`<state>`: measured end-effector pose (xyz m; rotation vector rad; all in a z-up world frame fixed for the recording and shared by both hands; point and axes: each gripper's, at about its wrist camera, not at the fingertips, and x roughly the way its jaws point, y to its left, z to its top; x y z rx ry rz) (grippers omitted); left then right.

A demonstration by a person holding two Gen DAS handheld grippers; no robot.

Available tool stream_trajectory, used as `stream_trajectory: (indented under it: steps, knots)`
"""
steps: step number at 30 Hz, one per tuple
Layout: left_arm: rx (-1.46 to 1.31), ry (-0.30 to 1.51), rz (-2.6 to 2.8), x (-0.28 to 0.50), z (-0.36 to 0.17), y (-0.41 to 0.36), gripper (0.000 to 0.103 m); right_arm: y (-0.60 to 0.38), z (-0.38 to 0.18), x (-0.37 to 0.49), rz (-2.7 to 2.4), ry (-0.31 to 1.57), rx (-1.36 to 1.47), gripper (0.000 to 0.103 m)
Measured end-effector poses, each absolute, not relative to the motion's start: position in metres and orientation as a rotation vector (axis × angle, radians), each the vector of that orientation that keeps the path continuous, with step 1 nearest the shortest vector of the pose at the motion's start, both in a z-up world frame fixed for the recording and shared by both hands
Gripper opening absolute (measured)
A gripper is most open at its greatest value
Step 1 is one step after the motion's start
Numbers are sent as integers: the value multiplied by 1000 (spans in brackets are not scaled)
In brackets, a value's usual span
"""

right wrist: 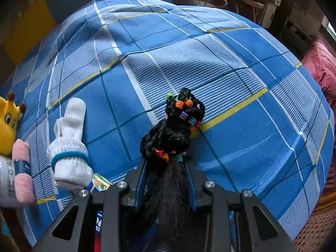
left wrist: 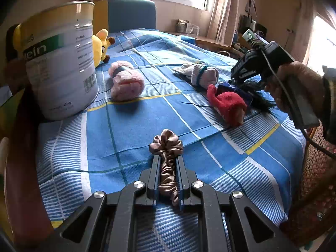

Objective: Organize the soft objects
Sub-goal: 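Grasp the black beaded hair piece with the right gripper while the left gripper holds the scrunchie, then carry the scrunchie to the gold tray with the left gripper and release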

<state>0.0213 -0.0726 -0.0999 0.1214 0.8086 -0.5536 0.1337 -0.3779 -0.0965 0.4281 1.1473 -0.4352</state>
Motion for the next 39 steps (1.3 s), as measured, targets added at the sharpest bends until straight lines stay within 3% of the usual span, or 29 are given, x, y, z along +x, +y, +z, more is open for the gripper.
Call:
stream_trajectory:
  steps: [24, 39]
  knots:
    - [132, 823, -519, 19, -96, -75, 14, -358, -97, 136, -452, 1145, 242, 33]
    - [30, 811, -445, 9, -29, -41, 13, -355, -95, 132, -448, 1127, 217, 33]
